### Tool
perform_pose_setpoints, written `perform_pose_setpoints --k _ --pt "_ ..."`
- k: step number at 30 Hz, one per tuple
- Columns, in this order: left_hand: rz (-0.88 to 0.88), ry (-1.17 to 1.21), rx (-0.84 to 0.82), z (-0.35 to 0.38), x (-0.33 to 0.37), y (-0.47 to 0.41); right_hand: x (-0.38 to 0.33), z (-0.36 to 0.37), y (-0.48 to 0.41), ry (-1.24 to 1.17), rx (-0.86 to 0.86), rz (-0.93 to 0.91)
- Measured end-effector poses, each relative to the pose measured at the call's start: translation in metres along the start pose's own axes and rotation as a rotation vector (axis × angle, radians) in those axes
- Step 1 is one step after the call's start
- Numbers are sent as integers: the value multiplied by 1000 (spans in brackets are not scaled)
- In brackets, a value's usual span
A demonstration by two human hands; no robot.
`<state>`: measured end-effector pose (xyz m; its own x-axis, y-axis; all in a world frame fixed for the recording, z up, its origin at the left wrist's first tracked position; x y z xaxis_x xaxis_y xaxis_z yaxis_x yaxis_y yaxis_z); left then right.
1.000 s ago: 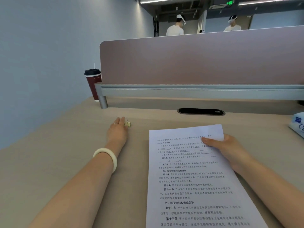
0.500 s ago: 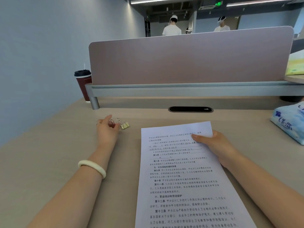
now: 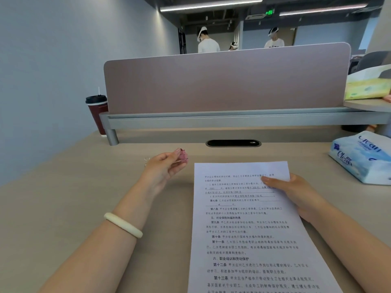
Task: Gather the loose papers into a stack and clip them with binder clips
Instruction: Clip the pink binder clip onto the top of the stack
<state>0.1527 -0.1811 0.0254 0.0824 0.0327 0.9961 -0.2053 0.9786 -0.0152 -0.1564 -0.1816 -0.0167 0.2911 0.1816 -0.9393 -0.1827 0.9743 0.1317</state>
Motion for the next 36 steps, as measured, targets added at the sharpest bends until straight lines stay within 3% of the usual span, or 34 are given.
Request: perform_pose_setpoints --k 3,8,15,21,27,32,36 --pt "-59 2 -42 21 -5 -1 -3 -8 2 -17 6 3" --pt "-120 -22 38 28 -10 -4 -4 -7 3 -21 -7 -6" --pt "-5 -212 17 22 6 -2 -2 -3 1 7 7 -22" --pt "110 -361 -171 57 26 7 -3 0 3 10 9 -37" --pt "275 -621 -393 142 53 16 -4 1 5 0 16 -54" --pt "418 -814 -384 189 58 8 -5 1 5 -20 19 -77" --pt "438 -817 -384 194 54 5 -3 1 2 -29 -2 -79"
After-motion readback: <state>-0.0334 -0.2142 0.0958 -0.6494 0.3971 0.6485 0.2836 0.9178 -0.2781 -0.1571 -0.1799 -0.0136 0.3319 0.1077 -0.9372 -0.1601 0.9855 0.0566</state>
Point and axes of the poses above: each hand's wrist, its own y-axis away from the middle knuckle, its own z-axis out of the palm, x = y × z, the point moved 9 cm from there along -y, towards the middle knuckle, and after that the axes turned 14 degrees about -y, right-handed, at the moved point
